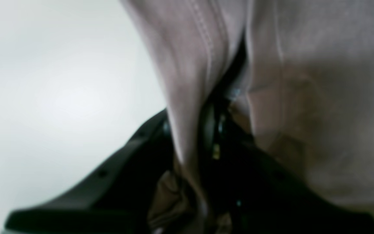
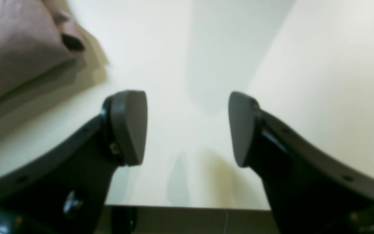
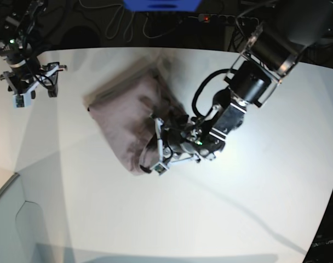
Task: Layout the t-shirt on the table in an organized manner, then fold the t-shirt properly
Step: 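Grasp the folded shirt's edge with the left gripper and drag it toward the right gripper, then release the shirt with the left gripper and lift it away, then press the folded shirt's collar edge flat with the right gripper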
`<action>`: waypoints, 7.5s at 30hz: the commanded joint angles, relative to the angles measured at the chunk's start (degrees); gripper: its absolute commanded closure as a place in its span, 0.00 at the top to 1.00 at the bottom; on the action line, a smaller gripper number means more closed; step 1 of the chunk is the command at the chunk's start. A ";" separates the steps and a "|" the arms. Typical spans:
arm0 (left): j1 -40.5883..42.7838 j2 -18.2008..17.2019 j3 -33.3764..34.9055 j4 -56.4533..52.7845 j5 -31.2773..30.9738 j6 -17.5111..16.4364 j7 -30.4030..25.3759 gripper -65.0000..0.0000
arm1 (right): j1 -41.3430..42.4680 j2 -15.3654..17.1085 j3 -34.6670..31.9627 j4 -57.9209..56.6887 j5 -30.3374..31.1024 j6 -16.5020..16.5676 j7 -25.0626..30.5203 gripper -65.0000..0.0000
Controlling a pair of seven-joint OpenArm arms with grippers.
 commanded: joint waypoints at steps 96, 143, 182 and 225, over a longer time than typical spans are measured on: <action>3.84 -5.90 -26.41 8.24 -0.75 0.03 5.50 0.31 | -0.26 -3.73 0.89 0.84 0.50 0.82 0.97 0.61; 22.04 -5.99 -45.75 28.02 -0.92 -0.06 11.92 0.00 | 6.86 1.63 -8.69 -12.87 0.50 0.82 1.41 0.11; 30.21 -9.41 -51.99 28.10 -0.84 -0.06 12.62 0.00 | 5.90 1.63 -37.00 -9.71 0.42 0.82 1.59 0.11; 30.21 -9.41 -51.99 27.58 -0.84 -0.06 12.62 0.00 | 7.83 4.45 -31.99 -15.86 0.50 0.82 4.32 0.11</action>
